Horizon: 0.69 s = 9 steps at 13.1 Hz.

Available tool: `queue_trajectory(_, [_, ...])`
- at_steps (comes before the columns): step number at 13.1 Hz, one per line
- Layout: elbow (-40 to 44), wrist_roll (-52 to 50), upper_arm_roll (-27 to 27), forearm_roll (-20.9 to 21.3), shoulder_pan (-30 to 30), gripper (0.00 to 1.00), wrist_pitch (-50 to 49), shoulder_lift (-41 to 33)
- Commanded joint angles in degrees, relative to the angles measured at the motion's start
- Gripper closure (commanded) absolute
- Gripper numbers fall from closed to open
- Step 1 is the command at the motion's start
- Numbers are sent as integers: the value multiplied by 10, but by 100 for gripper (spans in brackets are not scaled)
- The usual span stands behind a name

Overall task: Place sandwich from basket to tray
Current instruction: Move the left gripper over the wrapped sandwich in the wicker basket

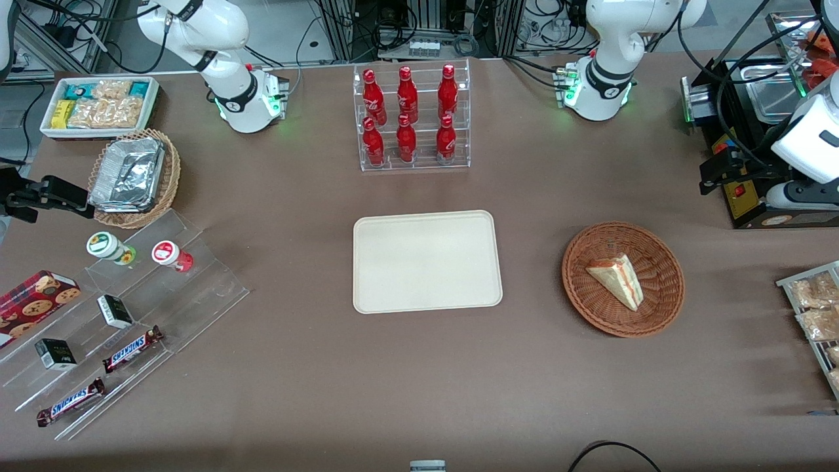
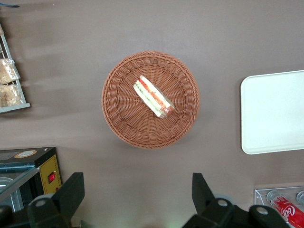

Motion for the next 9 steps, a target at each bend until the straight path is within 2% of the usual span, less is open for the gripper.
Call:
queue_trajectory(1, [-8,11,-4,-1,6,0,4,-11])
queue_trajectory(6, [-24,-3,-3,3,4,0,39,33])
queue_trajectory(9, [-98,-32,-2,2,3,0,131,45])
